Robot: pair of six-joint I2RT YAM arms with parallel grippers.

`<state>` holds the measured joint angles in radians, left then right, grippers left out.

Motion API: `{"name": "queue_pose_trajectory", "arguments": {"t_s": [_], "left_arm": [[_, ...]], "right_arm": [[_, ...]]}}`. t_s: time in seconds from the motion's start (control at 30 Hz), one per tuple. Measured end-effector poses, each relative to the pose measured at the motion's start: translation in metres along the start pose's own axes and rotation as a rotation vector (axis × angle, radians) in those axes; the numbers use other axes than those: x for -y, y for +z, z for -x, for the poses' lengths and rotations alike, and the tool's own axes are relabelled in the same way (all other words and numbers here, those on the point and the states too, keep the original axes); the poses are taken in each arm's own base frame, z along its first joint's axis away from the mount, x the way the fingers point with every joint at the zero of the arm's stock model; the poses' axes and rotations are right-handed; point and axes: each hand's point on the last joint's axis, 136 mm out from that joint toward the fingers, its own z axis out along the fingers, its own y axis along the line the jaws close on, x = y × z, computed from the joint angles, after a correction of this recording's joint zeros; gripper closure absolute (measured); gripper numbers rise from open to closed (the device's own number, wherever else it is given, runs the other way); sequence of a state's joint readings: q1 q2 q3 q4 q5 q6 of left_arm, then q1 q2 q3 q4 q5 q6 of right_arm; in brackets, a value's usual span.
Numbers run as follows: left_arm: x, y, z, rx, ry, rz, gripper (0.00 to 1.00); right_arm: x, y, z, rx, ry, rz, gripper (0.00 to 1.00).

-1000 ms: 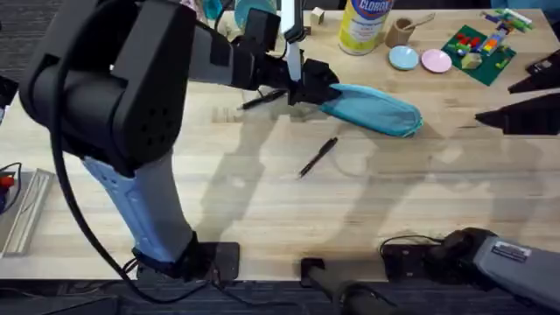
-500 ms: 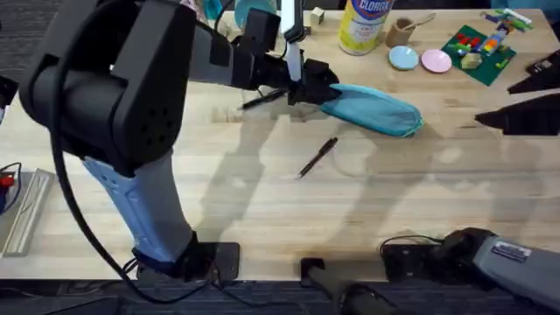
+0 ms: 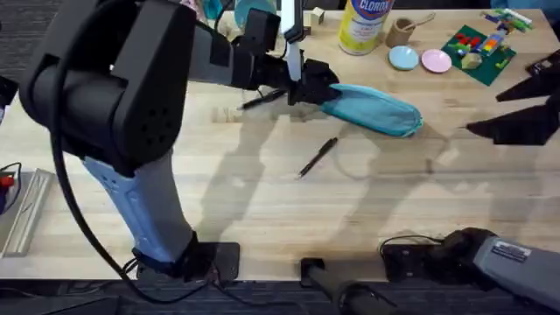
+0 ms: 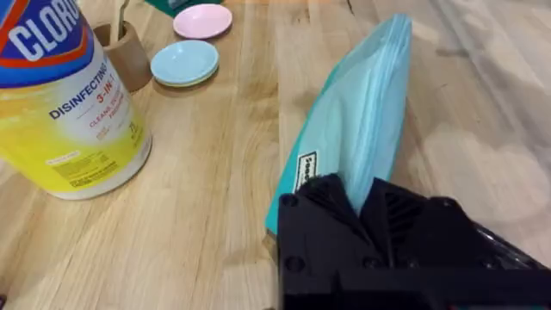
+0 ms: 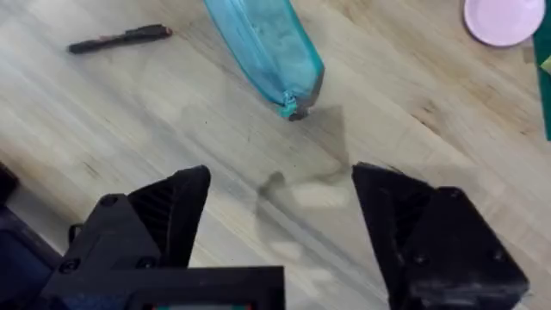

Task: Unzip the bag, pick up the pens from the table one at a time and place them inside, then zip the bag closed.

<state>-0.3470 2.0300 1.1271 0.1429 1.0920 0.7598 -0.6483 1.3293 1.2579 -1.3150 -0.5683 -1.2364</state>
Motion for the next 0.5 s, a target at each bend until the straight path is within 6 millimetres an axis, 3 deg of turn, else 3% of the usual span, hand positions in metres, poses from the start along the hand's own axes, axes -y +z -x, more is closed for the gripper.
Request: {"name": "queue_pose_trajectory", "arguments": {"t_s": [0.5], "left_arm": [[0.000, 0.000, 0.000, 0.000, 0.000, 0.000, 0.957]], "right_arm": [[-0.002, 0.060, -0.027, 0.012, -0.046, 0.051, 0.005]]}}
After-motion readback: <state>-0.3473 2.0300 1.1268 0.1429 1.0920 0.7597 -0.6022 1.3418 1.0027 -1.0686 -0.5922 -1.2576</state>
